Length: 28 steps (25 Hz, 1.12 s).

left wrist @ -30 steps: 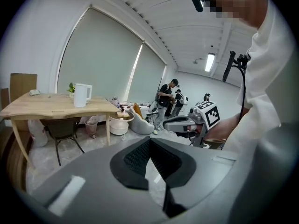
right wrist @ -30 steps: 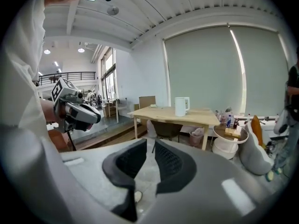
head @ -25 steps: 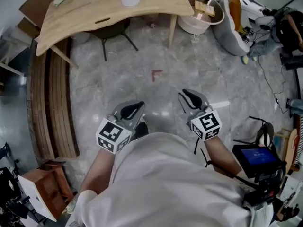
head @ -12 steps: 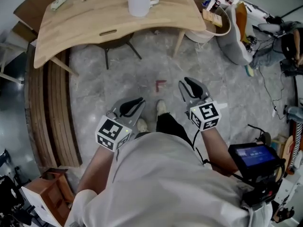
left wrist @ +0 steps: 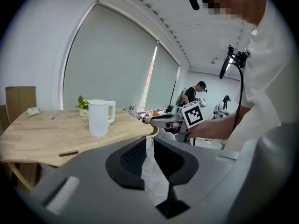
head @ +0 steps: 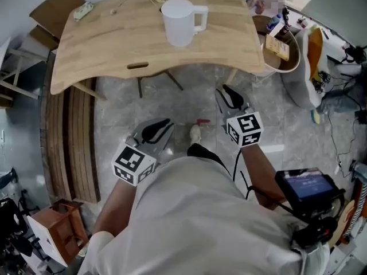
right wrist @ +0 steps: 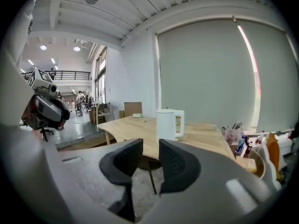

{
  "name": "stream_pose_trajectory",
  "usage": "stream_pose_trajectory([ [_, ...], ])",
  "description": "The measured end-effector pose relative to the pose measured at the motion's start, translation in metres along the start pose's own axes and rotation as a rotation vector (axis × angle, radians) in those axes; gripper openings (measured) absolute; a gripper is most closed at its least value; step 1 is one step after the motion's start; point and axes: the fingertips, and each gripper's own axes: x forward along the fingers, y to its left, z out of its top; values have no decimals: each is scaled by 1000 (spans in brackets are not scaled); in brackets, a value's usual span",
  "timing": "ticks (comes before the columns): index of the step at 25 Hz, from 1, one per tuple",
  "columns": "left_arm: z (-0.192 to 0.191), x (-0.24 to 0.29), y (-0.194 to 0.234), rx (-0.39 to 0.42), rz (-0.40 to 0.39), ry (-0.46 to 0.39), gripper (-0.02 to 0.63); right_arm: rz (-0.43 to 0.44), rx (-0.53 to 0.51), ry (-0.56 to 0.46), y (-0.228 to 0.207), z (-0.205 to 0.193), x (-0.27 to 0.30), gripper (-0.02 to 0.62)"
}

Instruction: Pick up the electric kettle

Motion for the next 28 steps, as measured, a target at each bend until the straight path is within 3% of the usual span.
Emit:
stream_pose_trajectory([
  [6,37,60,26,-3,23,3,58,38,-27,1,-62,16,62,104],
  [13,53,95,47,0,15,35,58,17,-15,13,-106,17,115,121],
  [20,58,115,90,-14,-1,31,63,-32,-13,32,-134,23,171,127],
  [28,81,134,165,-12,-98,9,66,-133,-25,87,-167,39,247,144],
])
